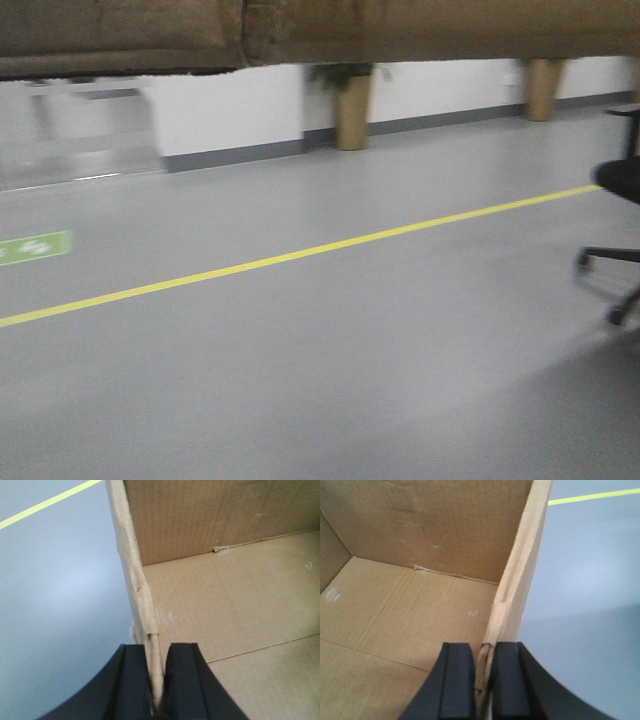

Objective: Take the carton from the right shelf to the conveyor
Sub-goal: 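Hold the carton and drive up to the red-framed conveyor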

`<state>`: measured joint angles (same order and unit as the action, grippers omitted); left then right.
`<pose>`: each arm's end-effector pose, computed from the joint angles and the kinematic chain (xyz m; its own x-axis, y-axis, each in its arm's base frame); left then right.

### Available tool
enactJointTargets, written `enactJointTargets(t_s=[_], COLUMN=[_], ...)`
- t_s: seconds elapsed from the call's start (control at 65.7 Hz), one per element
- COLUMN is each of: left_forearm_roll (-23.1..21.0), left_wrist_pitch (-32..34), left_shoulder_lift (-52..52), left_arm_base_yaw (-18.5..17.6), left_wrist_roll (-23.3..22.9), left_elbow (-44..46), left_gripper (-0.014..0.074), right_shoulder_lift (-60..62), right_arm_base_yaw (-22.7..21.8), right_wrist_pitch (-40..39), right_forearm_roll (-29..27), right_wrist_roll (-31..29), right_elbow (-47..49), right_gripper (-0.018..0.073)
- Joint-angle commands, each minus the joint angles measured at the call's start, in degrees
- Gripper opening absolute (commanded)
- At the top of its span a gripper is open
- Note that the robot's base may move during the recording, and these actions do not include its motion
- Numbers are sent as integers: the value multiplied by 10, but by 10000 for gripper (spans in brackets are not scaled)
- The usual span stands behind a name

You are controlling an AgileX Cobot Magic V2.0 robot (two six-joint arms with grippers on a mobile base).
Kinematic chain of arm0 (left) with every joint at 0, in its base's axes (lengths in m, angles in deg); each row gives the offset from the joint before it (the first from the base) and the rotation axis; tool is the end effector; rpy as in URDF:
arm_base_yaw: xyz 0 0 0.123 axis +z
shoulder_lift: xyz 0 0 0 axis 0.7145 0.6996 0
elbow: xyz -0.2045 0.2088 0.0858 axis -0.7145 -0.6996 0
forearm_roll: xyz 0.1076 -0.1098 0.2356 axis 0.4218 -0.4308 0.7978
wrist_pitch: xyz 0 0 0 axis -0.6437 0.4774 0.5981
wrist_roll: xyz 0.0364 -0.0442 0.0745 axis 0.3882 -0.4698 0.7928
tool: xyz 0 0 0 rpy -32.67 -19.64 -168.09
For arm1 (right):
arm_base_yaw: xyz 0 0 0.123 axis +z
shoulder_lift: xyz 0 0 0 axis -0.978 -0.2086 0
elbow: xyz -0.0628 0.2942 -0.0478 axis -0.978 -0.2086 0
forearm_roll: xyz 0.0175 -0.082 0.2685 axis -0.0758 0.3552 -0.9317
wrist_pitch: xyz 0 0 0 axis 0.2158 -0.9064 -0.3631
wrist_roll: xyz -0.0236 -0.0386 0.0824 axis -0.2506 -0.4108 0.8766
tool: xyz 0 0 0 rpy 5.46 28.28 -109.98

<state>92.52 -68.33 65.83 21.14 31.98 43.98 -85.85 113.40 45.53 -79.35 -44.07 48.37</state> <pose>0.2429 -0.0939 0.5266 -0.6253 0.1073 -0.7730 0.1973 0.9801 -0.0236 0.2021 0.1267 0.5305 -0.5291 -0.1466 -0.8358 -0.3796 0.9218 0.0786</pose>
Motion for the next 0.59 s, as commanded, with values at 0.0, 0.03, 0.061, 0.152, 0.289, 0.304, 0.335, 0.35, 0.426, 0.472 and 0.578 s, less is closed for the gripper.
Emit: enactJointTargets(t_s=[0.0,0.03,0.061,0.152,0.289,0.304,0.335,0.35,0.426,0.472,0.578], left_forearm_roll=[-2,-2,-2,-1,-1,-1,-1,-1,-1,-1,-1], left_wrist_pitch=[24,24,24,24,24,24,24,24,24,24,24], left_shoulder_lift=[-7,-7,-7,-7,-7,-7,-7,-7,-7,-7,-7], left_arm_base_yaw=[-5,-5,-5,-5,-5,-5,-5,-5,-5,-5,-5], left_wrist_roll=[4,4,4,4,4,4,4,4,4,4,4], left_elbow=[4,4,4,4,4,4,4,4,4,4,4], left_gripper=[-13,-13,-13,-13,-13,-13,-13,-13,-13,-13,-13], right_shoulder_lift=[4,4,4,4,4,4,4,4,4,4,4], right_arm_base_yaw=[0,0,0,0,0,0,0,0,0,0,0], right_wrist_pitch=[-27,-27,-27,-27,-27,-27,-27,-27,-27,-27,-27], right_forearm_roll=[0,0,0,0,0,0,0,0,0,0,0], right_wrist_roll=[-11,-11,-11,-11,-11,-11,-11,-11,-11,-11,-11], right_elbow=[1,1,1,1,1,1,1,1,1,1,1], right_gripper=[-71,-71,-71,-71,-71,-71,-71,-71,-71,-71,-71])
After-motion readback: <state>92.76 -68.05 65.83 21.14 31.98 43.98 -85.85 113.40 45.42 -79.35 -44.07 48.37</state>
